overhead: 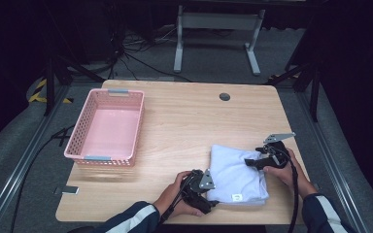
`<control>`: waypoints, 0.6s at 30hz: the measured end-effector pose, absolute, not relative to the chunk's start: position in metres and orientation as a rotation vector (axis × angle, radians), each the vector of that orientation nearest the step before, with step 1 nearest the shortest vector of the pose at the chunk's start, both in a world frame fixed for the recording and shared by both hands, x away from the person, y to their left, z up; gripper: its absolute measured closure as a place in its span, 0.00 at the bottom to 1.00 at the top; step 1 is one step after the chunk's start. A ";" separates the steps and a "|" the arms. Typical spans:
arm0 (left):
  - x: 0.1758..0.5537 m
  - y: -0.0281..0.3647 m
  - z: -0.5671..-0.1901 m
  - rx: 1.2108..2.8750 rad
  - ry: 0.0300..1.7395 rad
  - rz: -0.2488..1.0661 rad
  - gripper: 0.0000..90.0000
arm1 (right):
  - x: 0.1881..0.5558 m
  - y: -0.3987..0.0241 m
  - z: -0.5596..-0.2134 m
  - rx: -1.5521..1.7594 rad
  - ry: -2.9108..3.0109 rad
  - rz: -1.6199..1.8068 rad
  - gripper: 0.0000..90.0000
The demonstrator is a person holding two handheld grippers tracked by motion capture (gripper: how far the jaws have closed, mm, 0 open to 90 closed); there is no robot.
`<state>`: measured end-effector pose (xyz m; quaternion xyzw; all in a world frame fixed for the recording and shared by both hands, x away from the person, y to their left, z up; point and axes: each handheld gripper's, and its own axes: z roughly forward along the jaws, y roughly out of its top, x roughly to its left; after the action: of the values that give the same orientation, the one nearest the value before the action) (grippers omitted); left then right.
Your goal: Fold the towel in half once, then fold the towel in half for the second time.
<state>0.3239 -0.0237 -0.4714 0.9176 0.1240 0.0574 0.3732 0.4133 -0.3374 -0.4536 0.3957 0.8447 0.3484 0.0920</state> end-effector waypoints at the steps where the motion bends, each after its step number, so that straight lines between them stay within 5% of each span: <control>1: 0.324 -0.023 -0.470 2.358 0.301 0.140 0.33 | 0.413 -0.337 -0.453 1.153 2.534 1.056 0.43; 6: 0.326 -0.021 -0.469 2.340 0.300 0.139 0.62 | 0.412 -0.335 -0.453 1.134 2.599 1.133 0.64; 18: 0.332 -0.012 -0.463 2.357 0.277 0.135 0.77 | 0.408 -0.324 -0.448 1.069 2.600 1.140 0.78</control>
<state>0.3321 -0.0123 -0.4625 0.9199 0.1082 0.0527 0.3732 0.4081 -0.3243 -0.4476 0.3517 0.8559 0.3752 0.0540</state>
